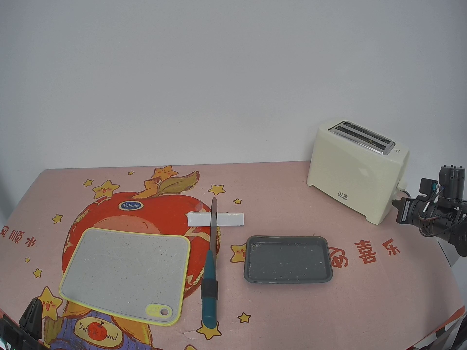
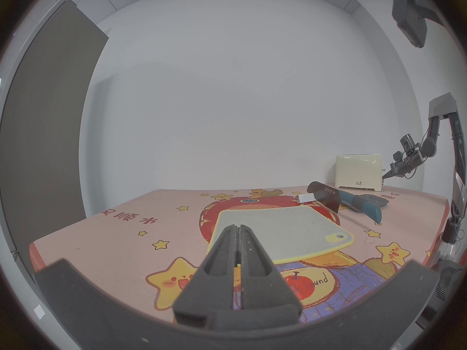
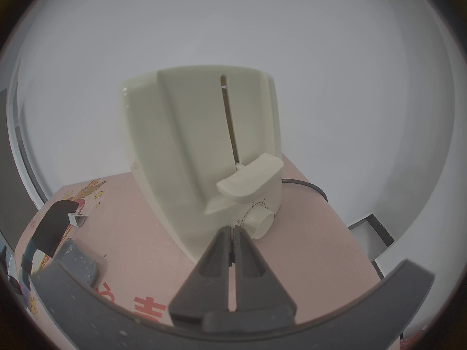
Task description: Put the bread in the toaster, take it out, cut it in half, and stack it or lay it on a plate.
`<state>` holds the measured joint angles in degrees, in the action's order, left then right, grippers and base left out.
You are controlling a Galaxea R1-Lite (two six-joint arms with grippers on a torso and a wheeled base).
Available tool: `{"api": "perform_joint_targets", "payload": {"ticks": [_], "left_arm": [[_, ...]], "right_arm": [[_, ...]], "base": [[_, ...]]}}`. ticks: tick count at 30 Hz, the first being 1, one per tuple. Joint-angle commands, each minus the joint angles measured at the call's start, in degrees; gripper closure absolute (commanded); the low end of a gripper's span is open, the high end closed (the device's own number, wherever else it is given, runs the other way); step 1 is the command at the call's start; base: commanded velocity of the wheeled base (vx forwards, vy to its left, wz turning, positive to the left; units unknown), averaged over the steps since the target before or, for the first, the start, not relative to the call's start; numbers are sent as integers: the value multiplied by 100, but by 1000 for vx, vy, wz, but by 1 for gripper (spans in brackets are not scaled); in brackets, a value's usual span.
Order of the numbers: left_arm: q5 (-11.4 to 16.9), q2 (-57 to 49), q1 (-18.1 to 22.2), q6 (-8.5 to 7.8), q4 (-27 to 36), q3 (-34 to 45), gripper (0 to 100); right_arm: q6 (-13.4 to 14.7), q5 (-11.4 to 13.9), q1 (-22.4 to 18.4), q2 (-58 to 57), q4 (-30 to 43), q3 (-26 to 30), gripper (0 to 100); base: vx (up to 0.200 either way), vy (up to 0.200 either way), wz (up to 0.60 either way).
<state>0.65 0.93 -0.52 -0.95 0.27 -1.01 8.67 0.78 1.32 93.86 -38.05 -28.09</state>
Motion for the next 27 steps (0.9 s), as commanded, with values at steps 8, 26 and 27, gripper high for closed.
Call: {"api": "perform_joint_targets", "payload": {"ticks": [8, 26, 27], "left_arm": [[-3, 4, 0, -2, 0, 92, 100], [-3, 4, 0, -2, 0, 92, 100], [-3, 4, 0, -2, 0, 92, 100]], "right_arm": [[-5, 1, -9, 1, 8, 5, 100], [-23, 1, -88, -8, 8, -4, 100], [-23, 1, -88, 1, 8, -4, 100]], "base": [[0, 0, 0], [0, 0, 0], [0, 0, 0]]}}
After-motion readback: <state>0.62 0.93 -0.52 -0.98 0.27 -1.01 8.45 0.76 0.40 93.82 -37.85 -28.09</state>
